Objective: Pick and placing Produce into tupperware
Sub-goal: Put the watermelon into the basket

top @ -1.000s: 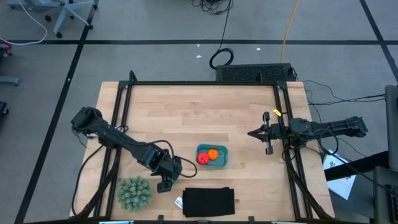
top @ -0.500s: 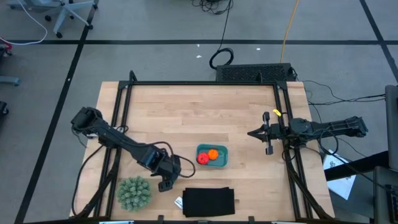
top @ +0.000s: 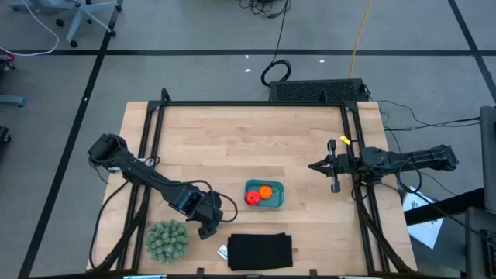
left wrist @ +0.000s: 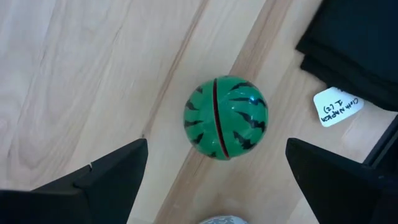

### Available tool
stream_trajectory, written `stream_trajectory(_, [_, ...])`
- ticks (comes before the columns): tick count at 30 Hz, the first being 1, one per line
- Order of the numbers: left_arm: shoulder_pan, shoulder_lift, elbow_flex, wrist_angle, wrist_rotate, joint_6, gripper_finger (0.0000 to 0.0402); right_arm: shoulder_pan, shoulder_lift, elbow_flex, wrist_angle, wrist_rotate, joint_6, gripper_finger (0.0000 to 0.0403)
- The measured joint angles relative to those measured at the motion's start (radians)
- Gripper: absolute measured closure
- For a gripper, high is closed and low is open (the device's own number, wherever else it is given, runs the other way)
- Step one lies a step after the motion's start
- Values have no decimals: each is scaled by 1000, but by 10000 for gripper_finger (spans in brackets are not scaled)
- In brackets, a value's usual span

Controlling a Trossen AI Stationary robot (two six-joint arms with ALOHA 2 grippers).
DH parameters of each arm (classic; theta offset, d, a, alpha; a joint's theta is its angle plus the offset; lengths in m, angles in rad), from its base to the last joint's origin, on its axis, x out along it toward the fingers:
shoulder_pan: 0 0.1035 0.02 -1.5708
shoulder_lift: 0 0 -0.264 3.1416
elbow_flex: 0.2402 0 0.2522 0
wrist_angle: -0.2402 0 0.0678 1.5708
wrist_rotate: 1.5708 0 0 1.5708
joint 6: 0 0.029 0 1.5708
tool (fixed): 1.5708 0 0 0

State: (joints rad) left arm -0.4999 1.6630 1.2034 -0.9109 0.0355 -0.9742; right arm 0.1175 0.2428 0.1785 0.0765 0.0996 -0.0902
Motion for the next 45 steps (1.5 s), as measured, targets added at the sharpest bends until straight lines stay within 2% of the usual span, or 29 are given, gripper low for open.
stream_trajectory(7, [0,12,0,5,1,0,14,0,0,0,0,0,0,403])
stream_trajectory(17, [1,105,-1,64,77,82,14,0,10,0,0,0,0,403])
stream_trajectory(22, [8,105,0,125,58,101,14,0,16,0,2,0,0,403])
stream_trajectory(32, [11,105,0,116,33,128,14,0,17,0,2,0,0,403])
stream_trajectory(45, [11,105,-77,185,9,215,14,0,17,0,2,0,0,403])
